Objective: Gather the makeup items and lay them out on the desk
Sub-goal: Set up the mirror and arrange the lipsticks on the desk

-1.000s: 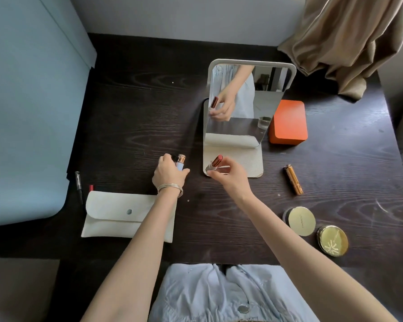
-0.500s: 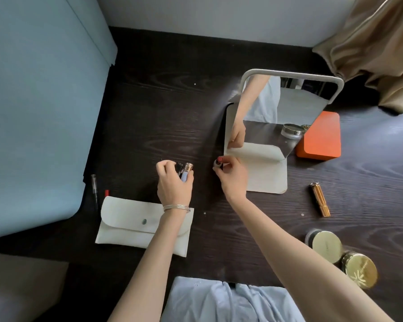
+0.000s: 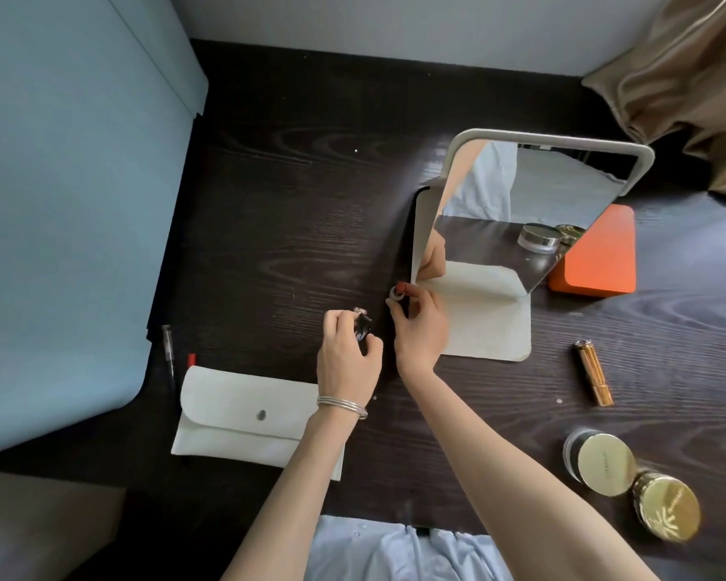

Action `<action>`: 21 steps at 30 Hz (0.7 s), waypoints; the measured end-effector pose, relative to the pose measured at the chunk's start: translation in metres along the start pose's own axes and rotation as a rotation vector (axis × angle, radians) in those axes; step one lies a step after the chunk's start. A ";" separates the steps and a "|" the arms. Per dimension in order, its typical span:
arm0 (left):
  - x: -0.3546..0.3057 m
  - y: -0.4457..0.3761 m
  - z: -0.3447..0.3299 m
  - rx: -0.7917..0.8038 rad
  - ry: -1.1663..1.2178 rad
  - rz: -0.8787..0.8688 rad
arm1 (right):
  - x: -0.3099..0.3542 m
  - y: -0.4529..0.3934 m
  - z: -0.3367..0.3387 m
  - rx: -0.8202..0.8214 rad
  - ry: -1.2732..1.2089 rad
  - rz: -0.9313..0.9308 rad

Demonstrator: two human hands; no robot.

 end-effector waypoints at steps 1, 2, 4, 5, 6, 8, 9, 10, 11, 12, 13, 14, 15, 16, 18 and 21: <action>-0.001 -0.001 -0.002 0.019 0.015 -0.004 | 0.000 0.000 0.000 0.004 0.002 -0.001; -0.003 -0.002 -0.003 0.033 0.037 -0.004 | 0.000 0.000 0.000 0.010 -0.002 -0.017; -0.004 -0.004 -0.001 0.040 0.093 -0.008 | -0.004 0.004 0.005 0.011 -0.059 -0.088; -0.005 -0.004 0.001 0.044 0.112 -0.020 | -0.006 0.008 0.010 0.003 -0.099 -0.123; -0.007 -0.004 0.003 0.063 0.112 -0.041 | -0.008 0.014 0.014 0.015 -0.147 -0.154; -0.010 0.000 0.002 0.133 0.046 -0.100 | -0.009 0.032 0.012 0.158 -0.317 -0.197; -0.012 0.002 0.002 0.165 0.002 -0.134 | -0.007 0.043 0.005 0.295 -0.418 -0.218; -0.014 0.006 0.002 0.192 -0.034 -0.165 | -0.004 0.056 -0.003 0.438 -0.487 -0.229; -0.016 0.009 0.003 0.209 -0.050 -0.191 | -0.001 0.066 -0.007 0.549 -0.528 -0.234; -0.020 0.012 0.006 0.216 -0.042 -0.211 | 0.000 0.073 -0.008 0.602 -0.564 -0.249; -0.023 0.014 0.010 0.211 -0.012 -0.229 | -0.001 0.077 -0.007 0.618 -0.603 -0.273; -0.026 0.016 0.015 0.195 0.026 -0.240 | -0.002 0.079 -0.006 0.627 -0.647 -0.305; -0.029 0.017 0.020 0.175 0.063 -0.243 | -0.003 0.081 -0.007 0.649 -0.714 -0.352; -0.029 0.019 0.024 0.155 0.108 -0.229 | -0.002 0.085 -0.011 0.695 -0.800 -0.408; -0.025 0.020 0.029 0.138 0.237 -0.151 | 0.000 0.093 -0.018 0.783 -0.970 -0.524; -0.020 0.022 0.028 0.155 0.337 -0.081 | 0.002 0.094 -0.018 0.818 -1.030 -0.565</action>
Point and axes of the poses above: each hand's wrist, its own y-axis away from the middle knuckle, its own z-axis out of the back of the hand, x = y × z, the point moved 10 cm from there along -y, towards the middle knuckle, and after that the axes turned 2 degrees about x, right-handed, at the moved point
